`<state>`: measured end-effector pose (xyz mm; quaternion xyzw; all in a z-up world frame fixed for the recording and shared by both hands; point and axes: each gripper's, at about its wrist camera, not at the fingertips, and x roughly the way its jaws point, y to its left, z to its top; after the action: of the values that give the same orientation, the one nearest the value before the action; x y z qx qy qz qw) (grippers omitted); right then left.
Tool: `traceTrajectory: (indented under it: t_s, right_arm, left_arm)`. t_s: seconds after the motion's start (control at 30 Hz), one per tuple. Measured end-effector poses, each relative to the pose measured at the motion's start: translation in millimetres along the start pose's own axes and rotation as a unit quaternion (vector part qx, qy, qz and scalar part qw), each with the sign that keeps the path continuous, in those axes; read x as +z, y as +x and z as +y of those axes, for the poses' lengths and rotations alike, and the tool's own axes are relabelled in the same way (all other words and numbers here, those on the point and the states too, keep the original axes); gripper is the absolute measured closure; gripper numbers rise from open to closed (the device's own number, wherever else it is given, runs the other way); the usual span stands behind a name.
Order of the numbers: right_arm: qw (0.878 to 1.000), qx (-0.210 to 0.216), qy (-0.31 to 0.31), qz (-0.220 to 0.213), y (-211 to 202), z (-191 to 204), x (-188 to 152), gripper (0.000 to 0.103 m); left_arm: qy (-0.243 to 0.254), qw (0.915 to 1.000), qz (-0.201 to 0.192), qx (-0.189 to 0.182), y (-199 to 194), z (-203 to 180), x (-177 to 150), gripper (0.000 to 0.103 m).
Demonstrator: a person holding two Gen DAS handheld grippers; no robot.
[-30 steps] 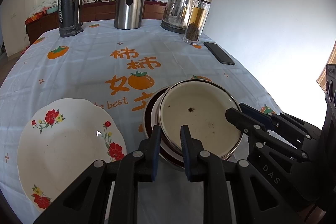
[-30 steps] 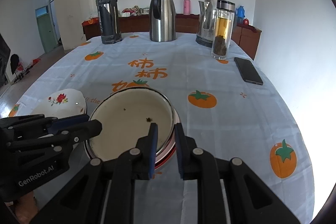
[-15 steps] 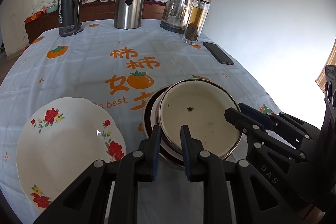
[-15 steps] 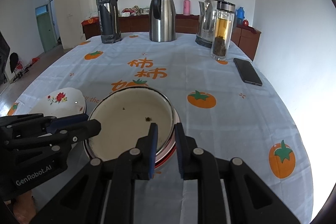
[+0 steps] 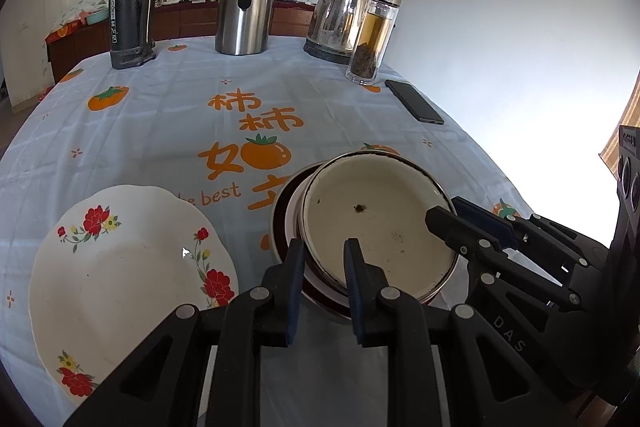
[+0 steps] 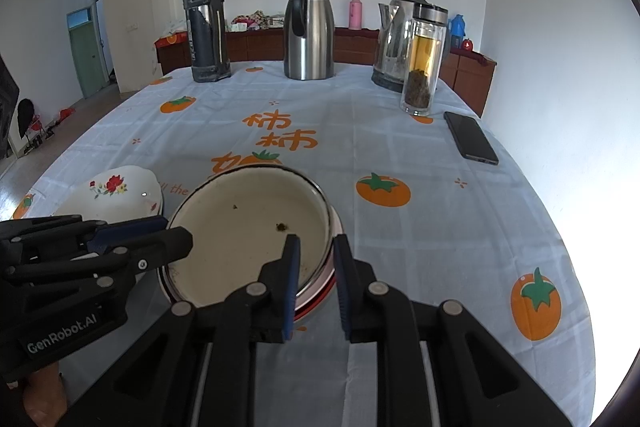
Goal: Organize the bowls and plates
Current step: 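Hold the enamel bowl seated in the basin, then open the left tool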
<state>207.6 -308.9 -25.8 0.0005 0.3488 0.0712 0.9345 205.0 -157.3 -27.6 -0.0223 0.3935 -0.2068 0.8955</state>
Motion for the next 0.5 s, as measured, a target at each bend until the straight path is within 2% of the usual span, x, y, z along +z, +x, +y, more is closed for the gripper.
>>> traceTrajectory:
  t_s: [0.5]
  right_arm:
    - [1.000,0.003,-0.003,-0.002,-0.1,0.2,0.7,0.085]
  left_arm:
    - [0.002,1.0000,-0.004,0.001,-3.2,-0.5,0.1,0.081]
